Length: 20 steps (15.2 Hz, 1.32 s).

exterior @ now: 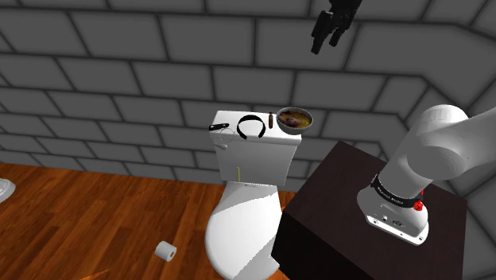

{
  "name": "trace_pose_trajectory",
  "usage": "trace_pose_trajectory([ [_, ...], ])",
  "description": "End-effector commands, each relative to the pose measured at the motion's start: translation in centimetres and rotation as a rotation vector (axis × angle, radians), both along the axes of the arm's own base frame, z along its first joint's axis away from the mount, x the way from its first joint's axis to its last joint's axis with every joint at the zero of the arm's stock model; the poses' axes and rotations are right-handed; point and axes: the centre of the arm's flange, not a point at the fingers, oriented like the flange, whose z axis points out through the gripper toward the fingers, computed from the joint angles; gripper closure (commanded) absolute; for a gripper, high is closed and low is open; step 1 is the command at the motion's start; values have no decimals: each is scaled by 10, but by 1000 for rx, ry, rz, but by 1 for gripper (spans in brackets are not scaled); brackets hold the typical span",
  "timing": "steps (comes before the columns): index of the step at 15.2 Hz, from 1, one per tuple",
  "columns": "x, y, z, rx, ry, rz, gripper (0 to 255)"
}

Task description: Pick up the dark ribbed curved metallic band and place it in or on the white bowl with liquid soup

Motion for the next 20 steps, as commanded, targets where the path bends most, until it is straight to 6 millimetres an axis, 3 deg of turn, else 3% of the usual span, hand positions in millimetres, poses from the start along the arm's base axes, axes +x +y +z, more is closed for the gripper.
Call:
trace_pose_trajectory([
  [1,0,0,0,0,0,0,0],
  [20,144,-2,-206,2,7,0,0],
])
